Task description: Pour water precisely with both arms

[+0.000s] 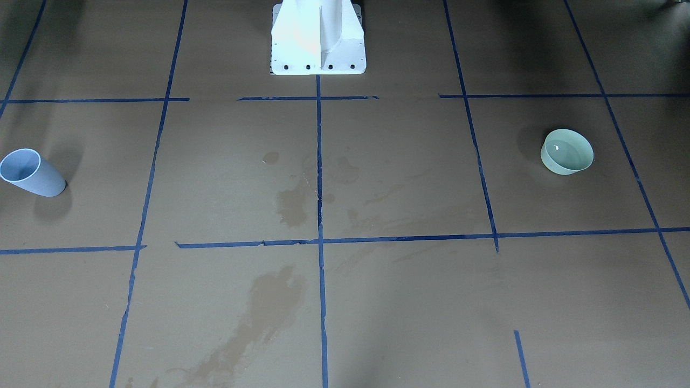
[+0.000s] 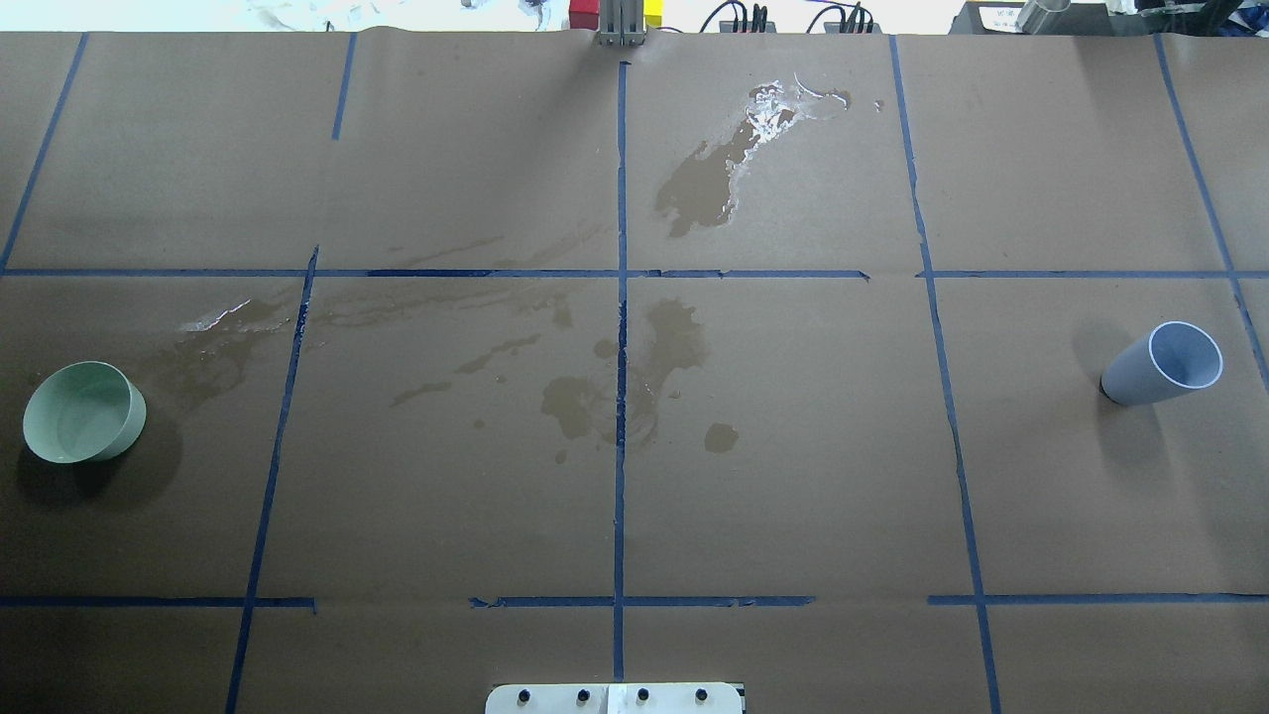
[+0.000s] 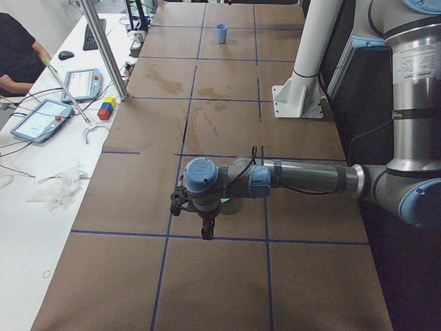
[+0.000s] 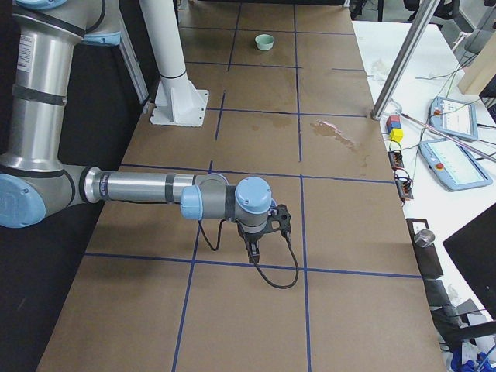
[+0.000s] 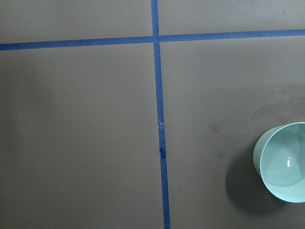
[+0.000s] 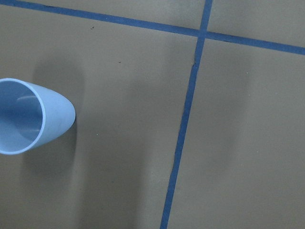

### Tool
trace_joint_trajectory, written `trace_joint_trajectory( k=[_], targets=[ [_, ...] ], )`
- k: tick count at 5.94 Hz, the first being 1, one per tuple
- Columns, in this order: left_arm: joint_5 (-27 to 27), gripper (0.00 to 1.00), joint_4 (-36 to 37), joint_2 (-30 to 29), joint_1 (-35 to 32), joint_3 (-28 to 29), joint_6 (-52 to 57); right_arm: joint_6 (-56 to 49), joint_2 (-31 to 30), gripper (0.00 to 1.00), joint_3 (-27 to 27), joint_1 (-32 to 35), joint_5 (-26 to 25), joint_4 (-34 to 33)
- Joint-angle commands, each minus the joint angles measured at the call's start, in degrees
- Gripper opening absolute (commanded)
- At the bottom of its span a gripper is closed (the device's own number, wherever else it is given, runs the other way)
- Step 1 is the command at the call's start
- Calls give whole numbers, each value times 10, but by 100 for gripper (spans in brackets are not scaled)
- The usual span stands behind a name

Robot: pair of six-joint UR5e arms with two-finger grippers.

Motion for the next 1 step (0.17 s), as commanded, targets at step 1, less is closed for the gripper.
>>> trace_joint_trajectory(
  k=[1],
  targets=[
    [-2, 100, 0, 2, 0, -5, 0, 0, 0, 100, -2, 0, -2, 0]
  ],
)
